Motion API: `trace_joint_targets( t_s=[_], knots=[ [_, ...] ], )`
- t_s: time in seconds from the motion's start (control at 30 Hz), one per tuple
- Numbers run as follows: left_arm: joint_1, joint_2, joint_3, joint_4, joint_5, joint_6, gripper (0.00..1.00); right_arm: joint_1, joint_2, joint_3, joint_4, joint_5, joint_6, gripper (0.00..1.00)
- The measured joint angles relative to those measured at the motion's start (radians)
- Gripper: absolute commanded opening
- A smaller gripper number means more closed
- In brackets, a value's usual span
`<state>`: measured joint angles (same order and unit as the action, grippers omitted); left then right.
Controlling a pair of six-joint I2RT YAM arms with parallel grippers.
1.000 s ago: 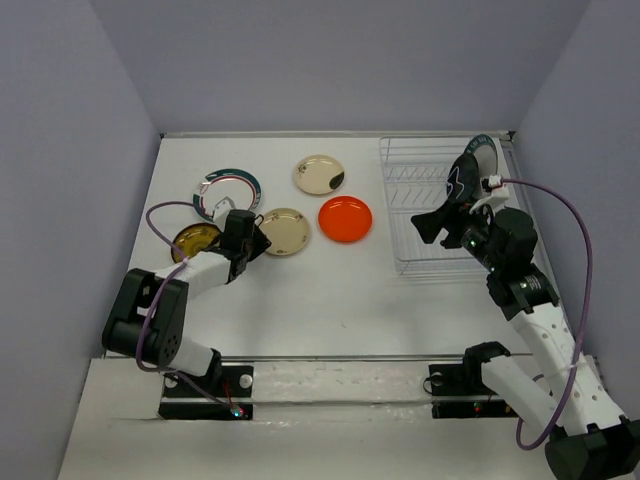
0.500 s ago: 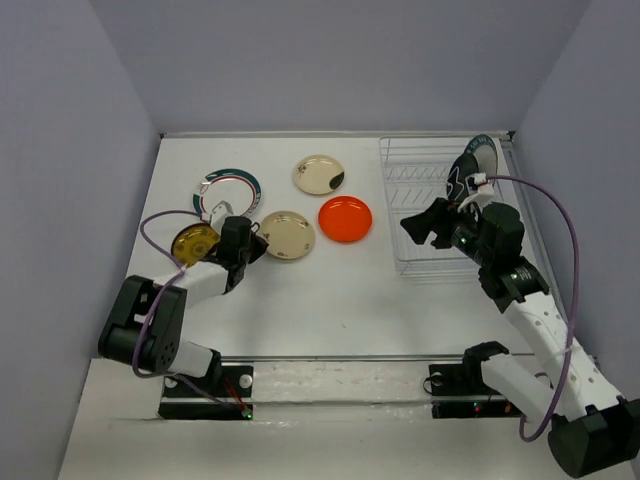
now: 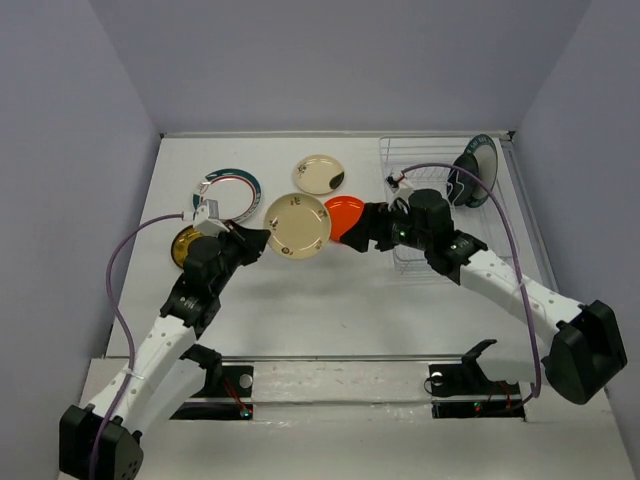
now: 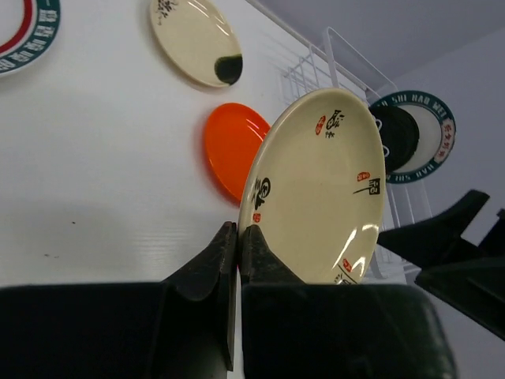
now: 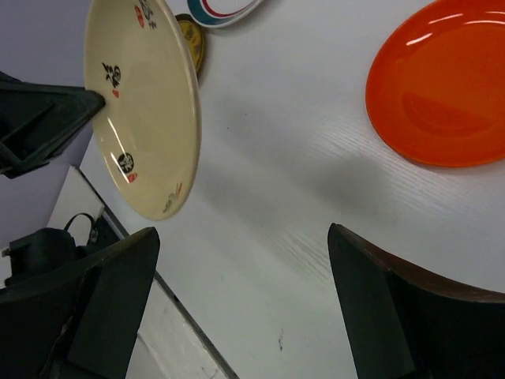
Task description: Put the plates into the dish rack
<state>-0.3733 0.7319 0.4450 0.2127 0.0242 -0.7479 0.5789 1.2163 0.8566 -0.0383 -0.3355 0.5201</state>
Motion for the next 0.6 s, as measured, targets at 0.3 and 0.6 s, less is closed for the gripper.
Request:
trace_joint_targets(
  t_s=[0.3, 0.6],
  knots=[
    [-0.001, -0.014, 0.000, -0.011, 0.170, 0.042, 0.06, 0.013, 0.106, 0.077, 0.092, -0.039, 0.039, 0.77],
    [0.002, -0.034, 0.000, 0.029, 0.248, 0.085, 0.61, 0.016, 0.180, 0.103, 0.114, -0.058, 0.060, 0.07]
  ],
)
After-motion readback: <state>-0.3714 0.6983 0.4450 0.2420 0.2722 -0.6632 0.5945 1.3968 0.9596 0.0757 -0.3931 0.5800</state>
